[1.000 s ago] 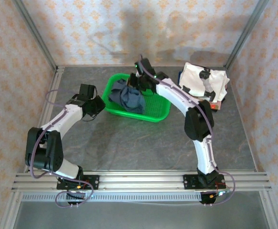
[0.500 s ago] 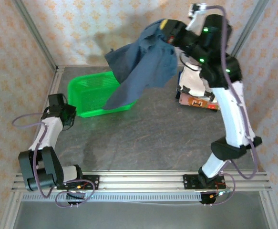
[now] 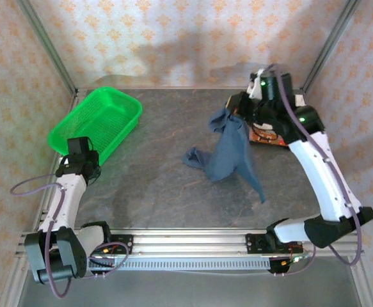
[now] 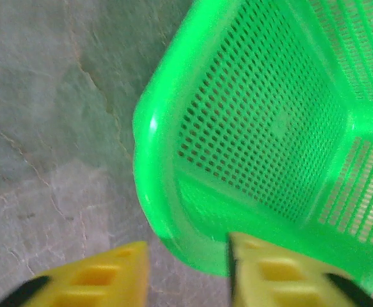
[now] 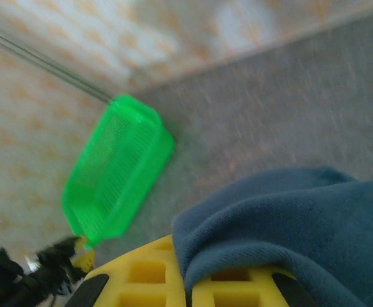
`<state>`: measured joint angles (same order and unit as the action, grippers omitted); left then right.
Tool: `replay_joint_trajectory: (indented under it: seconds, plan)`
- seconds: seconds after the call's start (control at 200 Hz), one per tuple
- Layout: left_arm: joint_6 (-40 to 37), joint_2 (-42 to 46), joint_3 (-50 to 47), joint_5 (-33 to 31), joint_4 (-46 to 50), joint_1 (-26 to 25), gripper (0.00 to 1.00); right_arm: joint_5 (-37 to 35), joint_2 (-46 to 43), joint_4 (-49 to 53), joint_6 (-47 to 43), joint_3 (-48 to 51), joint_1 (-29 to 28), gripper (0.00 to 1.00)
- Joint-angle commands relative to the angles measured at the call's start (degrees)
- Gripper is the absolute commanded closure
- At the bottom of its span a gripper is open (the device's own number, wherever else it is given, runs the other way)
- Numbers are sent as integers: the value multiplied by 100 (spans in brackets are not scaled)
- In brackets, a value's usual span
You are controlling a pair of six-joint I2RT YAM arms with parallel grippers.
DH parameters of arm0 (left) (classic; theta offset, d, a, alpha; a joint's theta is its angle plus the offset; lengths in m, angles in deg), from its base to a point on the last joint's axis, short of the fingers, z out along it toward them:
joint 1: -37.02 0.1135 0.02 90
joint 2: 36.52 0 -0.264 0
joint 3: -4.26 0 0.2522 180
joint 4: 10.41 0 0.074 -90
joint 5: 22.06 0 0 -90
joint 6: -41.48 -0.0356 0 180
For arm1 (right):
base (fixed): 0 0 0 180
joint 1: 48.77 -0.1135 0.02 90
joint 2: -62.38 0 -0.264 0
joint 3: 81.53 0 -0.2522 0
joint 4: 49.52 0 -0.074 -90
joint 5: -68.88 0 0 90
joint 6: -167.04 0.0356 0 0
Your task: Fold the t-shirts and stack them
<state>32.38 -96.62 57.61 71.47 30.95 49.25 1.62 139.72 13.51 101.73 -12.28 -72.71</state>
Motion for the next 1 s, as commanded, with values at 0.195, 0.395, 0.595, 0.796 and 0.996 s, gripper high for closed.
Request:
replay_joint_trajectory:
  seconds: [0.195, 0.395, 0.595, 0.796, 0.996]
  plan:
    - [-5, 174, 686, -343, 346, -926, 19, 538, 346, -1009, 128, 1130, 14, 100]
    - [-1027, 103, 1431, -300, 901, -1074, 0, 879, 531, -1002, 4, 1045, -107, 100]
    - [-1815, 195, 1879, -110, 1170, -1098, 0, 1169, 1006, -520, -249, 656, -432, 100]
    - [-2453, 67, 2244, 152, 1179, -1392, 0, 935, 1263, -545, -181, 859, -506, 100]
    - [-2948, -826, 2503, 748, 746, -2054, 13, 660, 1267, -635, -100, 1182, -506, 100]
